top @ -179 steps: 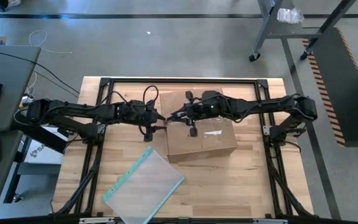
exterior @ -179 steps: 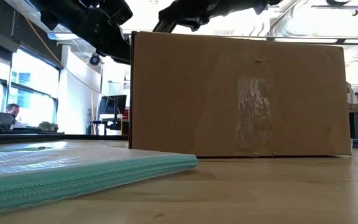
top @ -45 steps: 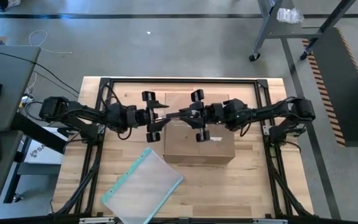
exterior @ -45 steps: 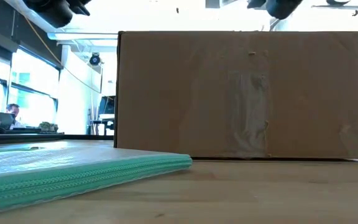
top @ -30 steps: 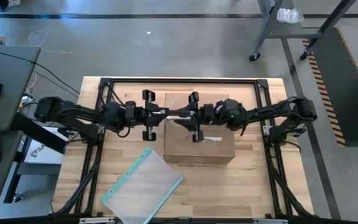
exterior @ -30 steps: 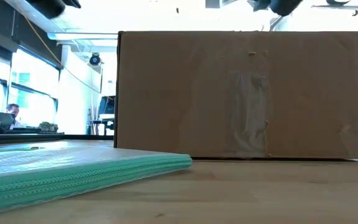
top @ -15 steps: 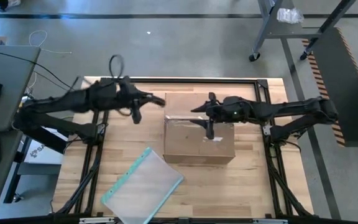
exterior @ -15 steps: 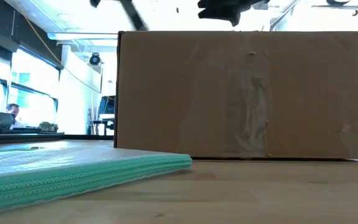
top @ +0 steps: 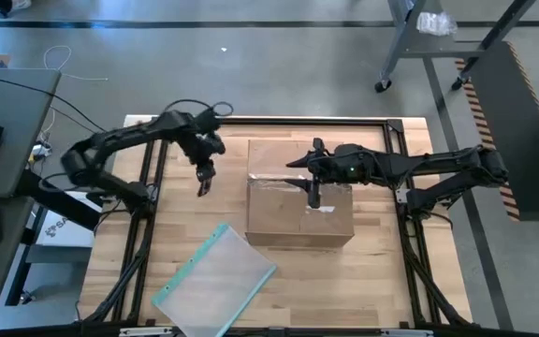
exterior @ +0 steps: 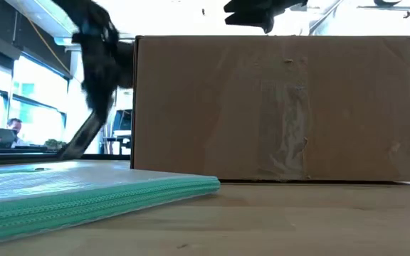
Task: Unpack boxes
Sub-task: Open the cardboard box using the black cutter
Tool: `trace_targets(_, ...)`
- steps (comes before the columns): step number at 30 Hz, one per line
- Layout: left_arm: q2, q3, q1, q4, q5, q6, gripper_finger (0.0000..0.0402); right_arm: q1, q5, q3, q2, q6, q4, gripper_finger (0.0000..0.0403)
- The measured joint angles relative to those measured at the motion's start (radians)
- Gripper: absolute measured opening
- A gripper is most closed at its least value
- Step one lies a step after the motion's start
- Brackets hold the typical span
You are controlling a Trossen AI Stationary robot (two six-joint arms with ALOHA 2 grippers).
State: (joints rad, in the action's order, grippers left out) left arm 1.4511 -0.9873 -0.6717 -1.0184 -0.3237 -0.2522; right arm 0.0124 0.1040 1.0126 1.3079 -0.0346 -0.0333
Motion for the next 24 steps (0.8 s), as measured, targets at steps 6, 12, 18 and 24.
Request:
trace_targets(6,0.155,0.088,-0.061,0.030,-0.105,-0.189,0.0050,0.000,0.000,0.000,0.000,0.000,-0.012,0.0185)
trace_targets(12,0.272,0.116,-0.091,0.132,-0.087,-0.195,0.0065,0.000,-0.001,0.000,0.001,-0.019,-0.008,0.0185)
trace_targets(18,0.276,0.094,-0.145,0.126,-0.057,-0.151,0.0110,0.000,0.000,0.000,0.012,-0.037,-0.020,0.0185)
trace_targets(24,0.164,0.000,-0.176,0.042,0.096,-0.068,0.0125,0.009,0.003,0.000,0.014,-0.123,-0.130,0.0185)
